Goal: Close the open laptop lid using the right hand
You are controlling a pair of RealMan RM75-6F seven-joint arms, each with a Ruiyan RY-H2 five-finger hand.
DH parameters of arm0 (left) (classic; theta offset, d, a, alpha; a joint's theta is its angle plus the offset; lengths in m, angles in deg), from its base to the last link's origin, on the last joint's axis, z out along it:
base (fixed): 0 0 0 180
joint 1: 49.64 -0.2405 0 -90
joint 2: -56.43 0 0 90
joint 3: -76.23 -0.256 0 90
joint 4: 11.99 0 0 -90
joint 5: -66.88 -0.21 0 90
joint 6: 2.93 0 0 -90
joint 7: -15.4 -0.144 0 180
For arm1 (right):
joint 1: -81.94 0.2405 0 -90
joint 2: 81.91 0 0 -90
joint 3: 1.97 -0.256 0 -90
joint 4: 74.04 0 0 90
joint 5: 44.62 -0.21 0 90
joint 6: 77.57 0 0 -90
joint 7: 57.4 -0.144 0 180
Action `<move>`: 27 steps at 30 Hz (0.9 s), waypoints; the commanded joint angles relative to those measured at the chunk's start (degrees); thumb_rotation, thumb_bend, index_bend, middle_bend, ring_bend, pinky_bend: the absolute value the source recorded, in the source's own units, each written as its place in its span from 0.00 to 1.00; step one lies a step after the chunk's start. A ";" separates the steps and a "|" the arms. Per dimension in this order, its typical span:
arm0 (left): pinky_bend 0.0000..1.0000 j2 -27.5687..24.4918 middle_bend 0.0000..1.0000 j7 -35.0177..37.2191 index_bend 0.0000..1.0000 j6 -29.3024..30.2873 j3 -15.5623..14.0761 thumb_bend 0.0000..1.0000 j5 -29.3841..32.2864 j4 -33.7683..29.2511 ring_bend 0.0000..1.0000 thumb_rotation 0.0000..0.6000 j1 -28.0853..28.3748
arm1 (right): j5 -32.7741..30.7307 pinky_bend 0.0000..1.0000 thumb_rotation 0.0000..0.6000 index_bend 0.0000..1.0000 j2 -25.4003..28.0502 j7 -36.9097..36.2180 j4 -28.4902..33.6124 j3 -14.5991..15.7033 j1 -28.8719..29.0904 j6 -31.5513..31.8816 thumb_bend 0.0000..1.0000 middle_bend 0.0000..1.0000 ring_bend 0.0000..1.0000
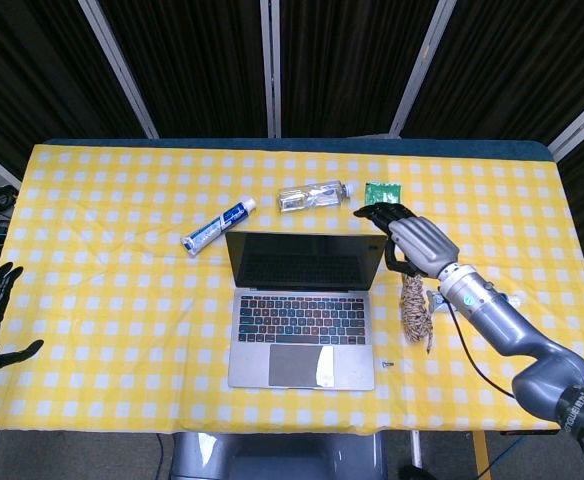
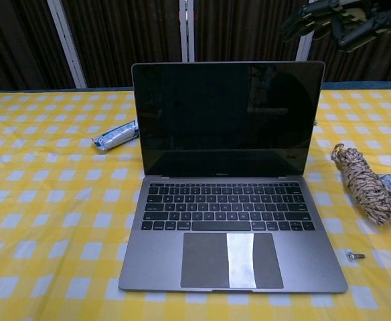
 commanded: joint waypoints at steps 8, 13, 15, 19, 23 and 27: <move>0.00 -0.89 0.00 2.29 0.00 -1.31 -0.04 0.00 0.70 0.45 0.00 1.00 0.32 | -10.38 0.00 1.00 0.12 -3.96 7.52 -2.02 1.51 7.10 -4.85 1.00 0.13 0.03; 0.00 -1.14 0.00 3.09 0.00 -1.45 -0.01 0.00 0.79 0.66 0.00 1.00 0.39 | -14.49 0.08 1.00 0.10 -4.88 10.44 -2.58 2.65 9.57 -5.22 1.00 0.20 0.17; 0.00 -1.20 0.00 3.49 0.00 -1.65 0.01 0.00 0.90 0.75 0.00 1.00 0.46 | -15.66 0.13 1.00 0.10 -5.10 11.35 -2.39 2.97 10.18 -4.84 1.00 0.23 0.20; 0.00 -1.35 0.00 4.14 0.00 -2.04 0.01 0.00 1.11 1.01 0.00 1.00 0.59 | -18.25 0.16 1.00 0.13 -5.12 12.98 -1.33 3.54 11.53 -4.31 1.00 0.30 0.27; 0.00 -1.40 0.00 4.39 0.00 -2.24 0.01 0.00 1.21 1.09 0.00 1.00 0.69 | -19.82 0.20 1.00 0.14 -4.86 13.33 -0.25 3.72 12.26 -4.25 1.00 0.32 0.29; 0.00 -1.42 0.00 4.49 0.00 -2.37 -0.02 0.00 1.29 1.23 0.00 1.00 0.75 | -20.73 0.24 1.00 0.14 -4.40 12.54 0.95 3.63 12.49 -4.71 1.00 0.32 0.29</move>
